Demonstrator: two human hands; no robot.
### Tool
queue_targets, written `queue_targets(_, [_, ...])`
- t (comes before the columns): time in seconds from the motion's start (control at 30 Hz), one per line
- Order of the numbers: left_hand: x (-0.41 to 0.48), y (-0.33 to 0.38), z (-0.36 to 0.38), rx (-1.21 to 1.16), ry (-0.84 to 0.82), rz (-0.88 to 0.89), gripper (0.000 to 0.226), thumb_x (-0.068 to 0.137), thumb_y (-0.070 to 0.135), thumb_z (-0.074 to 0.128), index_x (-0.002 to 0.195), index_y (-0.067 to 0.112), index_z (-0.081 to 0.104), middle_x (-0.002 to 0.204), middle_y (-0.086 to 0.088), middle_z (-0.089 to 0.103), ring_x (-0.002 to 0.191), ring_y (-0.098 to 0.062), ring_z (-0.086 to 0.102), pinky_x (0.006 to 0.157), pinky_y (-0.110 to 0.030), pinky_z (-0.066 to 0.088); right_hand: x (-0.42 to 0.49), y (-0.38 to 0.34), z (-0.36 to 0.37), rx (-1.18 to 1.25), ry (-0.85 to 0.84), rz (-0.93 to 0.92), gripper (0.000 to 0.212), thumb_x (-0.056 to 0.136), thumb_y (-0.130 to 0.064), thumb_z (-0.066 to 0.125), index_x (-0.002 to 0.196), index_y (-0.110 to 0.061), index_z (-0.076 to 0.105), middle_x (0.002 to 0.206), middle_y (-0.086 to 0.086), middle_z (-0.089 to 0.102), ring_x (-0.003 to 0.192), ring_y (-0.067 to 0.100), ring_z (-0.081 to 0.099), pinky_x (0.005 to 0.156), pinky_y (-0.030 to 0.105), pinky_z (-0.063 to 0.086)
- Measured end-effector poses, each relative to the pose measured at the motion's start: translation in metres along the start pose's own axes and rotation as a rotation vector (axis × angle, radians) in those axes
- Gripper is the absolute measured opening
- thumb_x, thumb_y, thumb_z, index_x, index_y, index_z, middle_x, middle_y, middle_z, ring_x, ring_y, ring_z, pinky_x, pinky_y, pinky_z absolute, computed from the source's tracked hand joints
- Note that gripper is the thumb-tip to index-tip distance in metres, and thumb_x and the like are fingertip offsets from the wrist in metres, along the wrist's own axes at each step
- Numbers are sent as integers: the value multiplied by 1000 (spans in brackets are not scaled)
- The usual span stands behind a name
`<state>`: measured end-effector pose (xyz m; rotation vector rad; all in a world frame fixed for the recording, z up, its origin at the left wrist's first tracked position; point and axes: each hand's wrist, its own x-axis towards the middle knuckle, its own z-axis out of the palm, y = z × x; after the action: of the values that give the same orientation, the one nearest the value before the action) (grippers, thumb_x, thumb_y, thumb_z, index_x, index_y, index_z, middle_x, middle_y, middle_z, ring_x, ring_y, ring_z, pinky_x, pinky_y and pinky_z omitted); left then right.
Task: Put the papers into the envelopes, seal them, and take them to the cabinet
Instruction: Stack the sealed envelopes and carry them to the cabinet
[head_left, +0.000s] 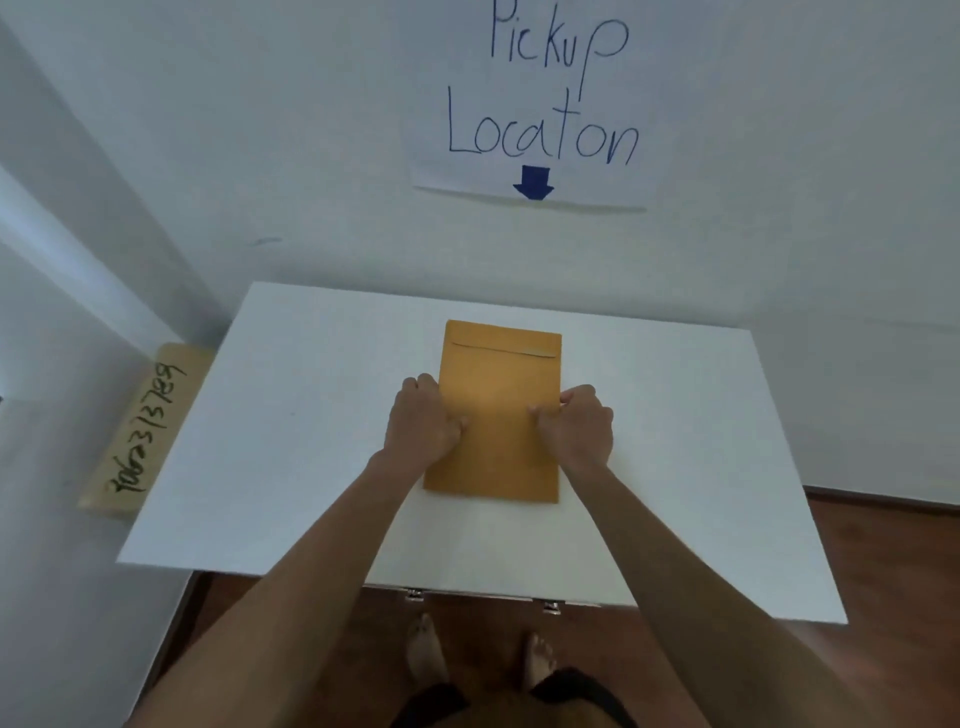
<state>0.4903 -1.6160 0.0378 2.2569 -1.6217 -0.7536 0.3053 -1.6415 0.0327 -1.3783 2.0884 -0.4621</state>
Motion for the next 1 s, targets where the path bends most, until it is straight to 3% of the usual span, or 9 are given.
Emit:
queue_targets(0.13, [10, -1, 1, 66, -37, -34, 63, 79, 37, 75, 125, 5, 46, 121, -11, 48, 114, -28, 50, 89, -33, 46, 4, 0, 2, -77, 10, -1, 47, 80, -43, 71, 116, -18, 53, 115, 1, 60, 116, 25, 47, 90, 39, 45])
queue_targets(0.23, [9, 1, 2, 128, 0, -8, 66, 76, 37, 73, 127, 8, 43, 124, -10, 45, 115, -26, 47, 87, -31, 43, 4, 0, 3, -124, 41, -103, 49, 81, -38, 71, 122, -20, 50, 120, 1, 55, 116, 24, 46, 91, 36, 43])
queue_targets(0.37, [5, 4, 10, 258, 108, 254, 77, 77, 35, 66, 142, 10, 34, 147, -11, 35, 133, -29, 37, 105, -36, 37, 5, 10, 12, -327, 25, -394, 44, 95, -35, 55, 137, -26, 47, 141, -4, 47, 127, 23, 39, 101, 34, 36])
queue_targets(0.47, [2, 1, 24, 310, 68, 368, 81, 85, 37, 48, 154, 7, 19, 163, -12, 12, 151, -27, 10, 121, -42, 17, 4, 20, 20, -414, 12, -532, 41, 101, -31, 45, 141, -24, 46, 151, -2, 42, 139, 28, 33, 108, 40, 32])
queue_targets(0.6, [1, -9, 45, 354, 36, 361, 87, 88, 60, 11, 157, 7, 6, 165, -10, 2, 153, -24, -2, 124, -44, 2, 3, 27, 26, -483, 88, -579, 35, 100, -30, 45, 132, -19, 56, 141, 6, 54, 131, 37, 47, 105, 48, 42])
queue_targets(0.7, [0, -13, 52, 350, 50, 344, 94, 89, 73, 14, 157, 9, 5, 165, -9, 2, 153, -24, 0, 123, -47, 4, 4, 28, 26, -522, 104, -601, 43, 98, -34, 33, 129, -18, 58, 137, 7, 57, 126, 37, 53, 103, 49, 46])
queue_targets(0.8, [0, -13, 57, 366, 55, 330, 99, 87, 78, 16, 157, 8, 9, 165, -10, 6, 153, -26, 4, 123, -48, 6, 8, 31, 30, -547, 108, -623, 40, 100, -32, 37, 131, -18, 57, 139, 7, 55, 128, 37, 51, 106, 50, 43])
queue_targets(0.87, [0, -12, 58, 385, 53, 324, 100, 87, 79, 15, 157, 8, 8, 165, -10, 6, 153, -26, 3, 123, -48, 5, 10, 28, 26, -560, 57, -598, 37, 102, -29, 43, 135, -19, 54, 144, 6, 51, 133, 37, 45, 110, 50, 37])
queue_targets(1.0, [0, -14, 61, 385, 60, 326, 101, 85, 81, 11, 157, 9, 8, 165, -10, 5, 153, -26, 2, 123, -48, 2, 6, 16, 12, -525, -24, -563, 40, 104, -34, 36, 142, -27, 43, 154, -1, 38, 145, 30, 25, 117, 46, 20])
